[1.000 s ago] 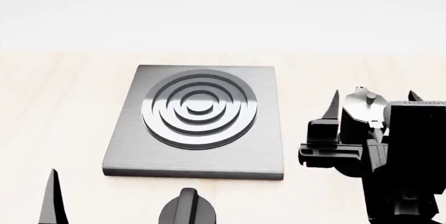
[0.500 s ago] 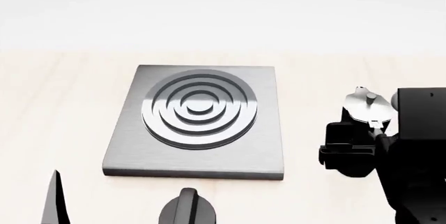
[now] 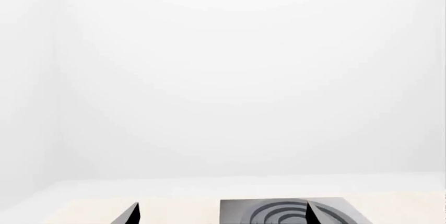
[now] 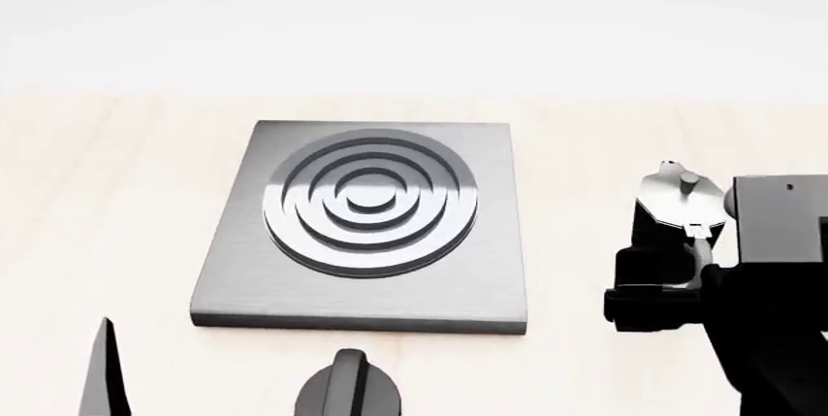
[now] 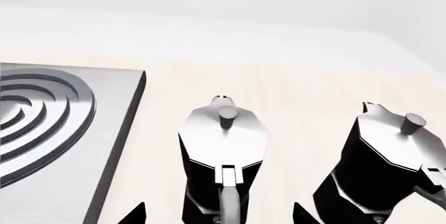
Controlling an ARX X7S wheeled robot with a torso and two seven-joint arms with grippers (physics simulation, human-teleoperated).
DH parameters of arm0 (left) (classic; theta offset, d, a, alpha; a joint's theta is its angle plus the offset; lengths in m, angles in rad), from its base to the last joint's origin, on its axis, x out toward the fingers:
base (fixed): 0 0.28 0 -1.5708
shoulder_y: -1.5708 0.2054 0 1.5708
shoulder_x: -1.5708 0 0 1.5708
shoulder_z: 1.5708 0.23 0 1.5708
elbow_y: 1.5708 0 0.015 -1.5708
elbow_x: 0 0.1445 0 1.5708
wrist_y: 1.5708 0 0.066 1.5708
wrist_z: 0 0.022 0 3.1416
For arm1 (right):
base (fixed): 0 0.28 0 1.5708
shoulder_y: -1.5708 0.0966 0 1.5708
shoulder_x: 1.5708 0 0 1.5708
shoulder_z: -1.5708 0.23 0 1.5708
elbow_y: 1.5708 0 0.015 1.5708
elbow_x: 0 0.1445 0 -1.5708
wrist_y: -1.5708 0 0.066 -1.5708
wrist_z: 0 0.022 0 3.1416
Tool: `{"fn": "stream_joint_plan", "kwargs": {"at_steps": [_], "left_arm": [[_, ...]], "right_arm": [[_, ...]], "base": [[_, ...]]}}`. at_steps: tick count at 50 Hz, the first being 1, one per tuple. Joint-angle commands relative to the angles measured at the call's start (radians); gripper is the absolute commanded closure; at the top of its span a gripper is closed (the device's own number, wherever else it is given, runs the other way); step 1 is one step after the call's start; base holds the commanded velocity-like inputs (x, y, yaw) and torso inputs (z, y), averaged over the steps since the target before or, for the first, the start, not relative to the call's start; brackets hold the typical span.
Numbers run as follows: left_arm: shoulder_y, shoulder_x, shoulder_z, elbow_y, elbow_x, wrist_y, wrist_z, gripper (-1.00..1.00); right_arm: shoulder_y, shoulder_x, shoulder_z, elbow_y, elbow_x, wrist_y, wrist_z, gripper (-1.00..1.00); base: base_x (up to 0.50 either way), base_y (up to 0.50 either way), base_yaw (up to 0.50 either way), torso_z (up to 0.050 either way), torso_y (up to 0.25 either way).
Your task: Put both moka pots on the stove.
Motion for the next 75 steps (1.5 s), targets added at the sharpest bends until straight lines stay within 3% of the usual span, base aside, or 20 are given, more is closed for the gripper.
{"fn": "stream_joint_plan", "kwargs": {"at_steps": [1, 45, 68, 69, 75], "left_arm": [[-0.002, -0.001, 0.008, -0.006, 0.003, 0.004, -0.001, -1.00], [-0.008, -0.010, 0.018, -0.013, -0.002, 0.009, -0.009, -1.00], [-0.010, -0.014, 0.024, -0.016, -0.004, 0.011, -0.015, -1.00], [-0.010, -0.014, 0.025, -0.018, -0.003, 0.012, -0.014, -1.00], [-0.011, -0.015, 0.028, -0.020, -0.003, 0.013, -0.015, -1.00]], "right_arm": [[0.016, -0.006, -0.035, 0.086, -0.025, -0.022, -0.029, -1.00], [0.090, -0.072, -0.119, 0.394, -0.119, -0.178, -0.104, -1.00], [0.091, -0.076, -0.121, 0.416, -0.126, -0.206, -0.104, -1.00], [0.090, -0.076, -0.121, 0.413, -0.127, -0.207, -0.101, 1.00], [0.086, -0.074, -0.122, 0.399, -0.124, -0.206, -0.103, 1.00]], "base": [[0.00, 0.00, 0.00, 0.000, 0.000], [0.00, 0.00, 0.00, 0.000, 0.000], [0.00, 0.00, 0.00, 0.000, 0.000], [0.00, 0.00, 0.00, 0.000, 0.000], [0.00, 0.00, 0.00, 0.000, 0.000]]}}
